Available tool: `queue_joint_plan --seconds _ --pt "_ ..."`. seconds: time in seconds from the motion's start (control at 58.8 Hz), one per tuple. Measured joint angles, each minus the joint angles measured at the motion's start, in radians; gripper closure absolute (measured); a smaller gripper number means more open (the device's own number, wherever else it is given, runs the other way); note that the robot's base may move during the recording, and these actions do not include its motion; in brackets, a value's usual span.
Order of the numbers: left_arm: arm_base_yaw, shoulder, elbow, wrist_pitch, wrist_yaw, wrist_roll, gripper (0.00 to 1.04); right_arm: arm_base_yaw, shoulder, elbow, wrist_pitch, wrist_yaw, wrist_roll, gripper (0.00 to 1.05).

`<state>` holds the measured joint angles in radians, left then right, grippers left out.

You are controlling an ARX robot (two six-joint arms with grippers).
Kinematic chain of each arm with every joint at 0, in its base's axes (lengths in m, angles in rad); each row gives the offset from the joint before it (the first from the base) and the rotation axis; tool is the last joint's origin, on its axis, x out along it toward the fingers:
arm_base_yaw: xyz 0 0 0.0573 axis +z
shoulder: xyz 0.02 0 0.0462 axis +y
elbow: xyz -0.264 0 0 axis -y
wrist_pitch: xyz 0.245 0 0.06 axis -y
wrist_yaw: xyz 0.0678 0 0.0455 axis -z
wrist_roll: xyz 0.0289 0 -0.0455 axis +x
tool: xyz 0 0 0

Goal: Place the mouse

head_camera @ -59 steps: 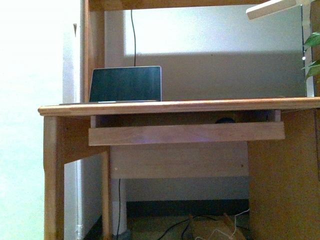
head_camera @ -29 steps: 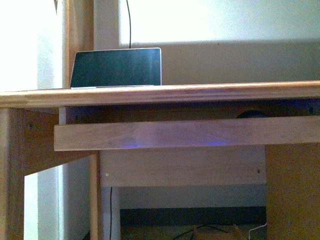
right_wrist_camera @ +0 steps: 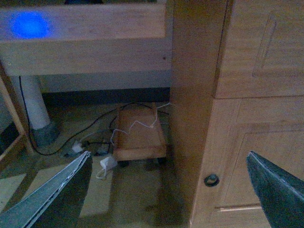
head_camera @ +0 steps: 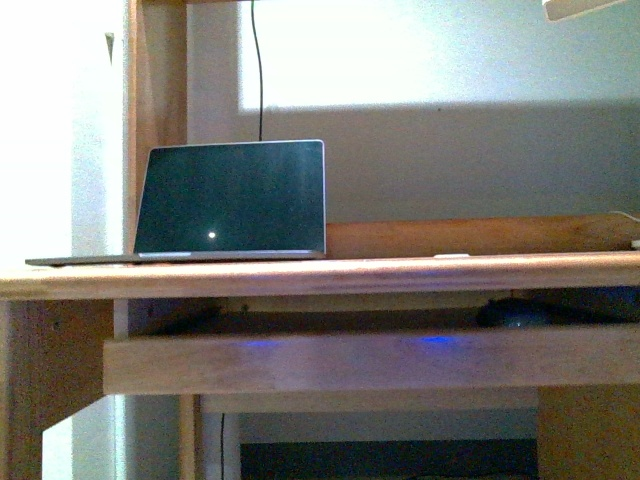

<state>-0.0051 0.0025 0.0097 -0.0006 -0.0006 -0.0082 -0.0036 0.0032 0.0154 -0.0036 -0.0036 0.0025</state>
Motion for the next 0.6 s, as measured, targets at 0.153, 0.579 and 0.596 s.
queue_joint_plan --seconds 0.153,0.579,0.596 --pt "0.000 0.000 0.000 0.000 0.000 0.000 0.08 0.000 0.000 0.000 0.000 0.000 0.000 0.07" --pt "0.000 0.000 0.000 0.000 0.000 0.000 0.08 0.000 0.000 0.000 0.000 0.000 0.000 0.07" --pt "0.004 0.004 0.002 -0.006 0.015 -0.012 0.08 0.000 0.000 0.000 0.000 0.001 0.000 0.07"
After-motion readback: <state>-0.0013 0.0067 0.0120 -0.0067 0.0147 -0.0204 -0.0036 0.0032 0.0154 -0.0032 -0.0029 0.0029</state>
